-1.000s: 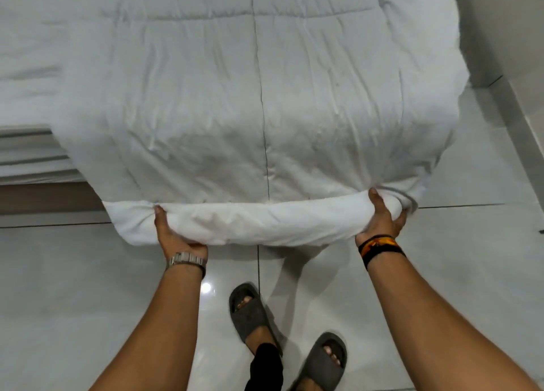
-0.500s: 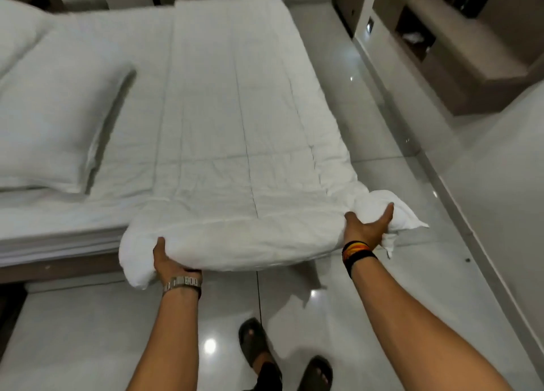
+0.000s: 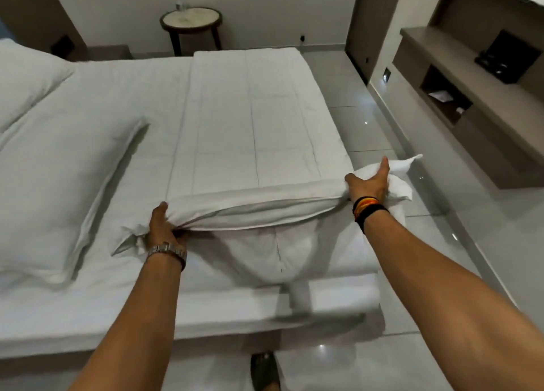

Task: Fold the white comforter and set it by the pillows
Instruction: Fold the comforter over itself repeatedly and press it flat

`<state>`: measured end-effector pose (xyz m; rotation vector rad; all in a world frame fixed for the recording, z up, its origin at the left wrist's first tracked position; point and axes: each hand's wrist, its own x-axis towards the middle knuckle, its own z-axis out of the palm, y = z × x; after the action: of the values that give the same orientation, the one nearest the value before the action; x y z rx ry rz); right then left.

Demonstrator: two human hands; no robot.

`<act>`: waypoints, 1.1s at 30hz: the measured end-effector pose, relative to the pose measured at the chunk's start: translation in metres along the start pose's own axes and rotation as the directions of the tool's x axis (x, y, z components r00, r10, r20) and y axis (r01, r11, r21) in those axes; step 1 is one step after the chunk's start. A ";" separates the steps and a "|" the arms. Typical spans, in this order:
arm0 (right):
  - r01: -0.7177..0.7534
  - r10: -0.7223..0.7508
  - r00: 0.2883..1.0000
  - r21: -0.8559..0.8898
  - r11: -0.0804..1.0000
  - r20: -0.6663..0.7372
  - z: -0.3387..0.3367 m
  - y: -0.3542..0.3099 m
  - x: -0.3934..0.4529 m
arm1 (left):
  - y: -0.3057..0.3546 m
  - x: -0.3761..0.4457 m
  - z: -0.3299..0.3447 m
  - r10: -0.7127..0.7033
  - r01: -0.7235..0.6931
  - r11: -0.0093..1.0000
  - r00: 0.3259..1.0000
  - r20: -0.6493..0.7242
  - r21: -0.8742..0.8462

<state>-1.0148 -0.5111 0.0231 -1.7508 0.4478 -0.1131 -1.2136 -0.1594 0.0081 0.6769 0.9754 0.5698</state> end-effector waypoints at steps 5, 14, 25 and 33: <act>0.075 -0.045 0.976 -0.132 0.988 0.213 0.073 0.005 0.077 | 0.006 0.102 0.068 -0.048 0.039 0.994 0.995 0.088 0.105; 0.396 0.041 0.903 -0.864 0.312 0.428 0.075 0.129 0.083 | -0.095 0.166 0.037 0.004 -0.374 -0.185 0.925 0.381 0.909; 0.330 0.055 0.928 -0.883 0.334 0.367 0.053 0.182 0.082 | -0.110 0.165 0.013 0.046 -0.372 -0.289 0.915 0.401 0.882; 0.054 0.188 0.969 -0.887 0.459 0.157 0.005 0.155 0.010 | -0.109 0.051 -0.033 0.179 0.250 0.072 0.949 -0.259 0.966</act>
<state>-1.0407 -0.5346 -0.1279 -2.7592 0.4242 0.4959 -1.2047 -0.1873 -0.1136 1.8985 1.7015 -0.2383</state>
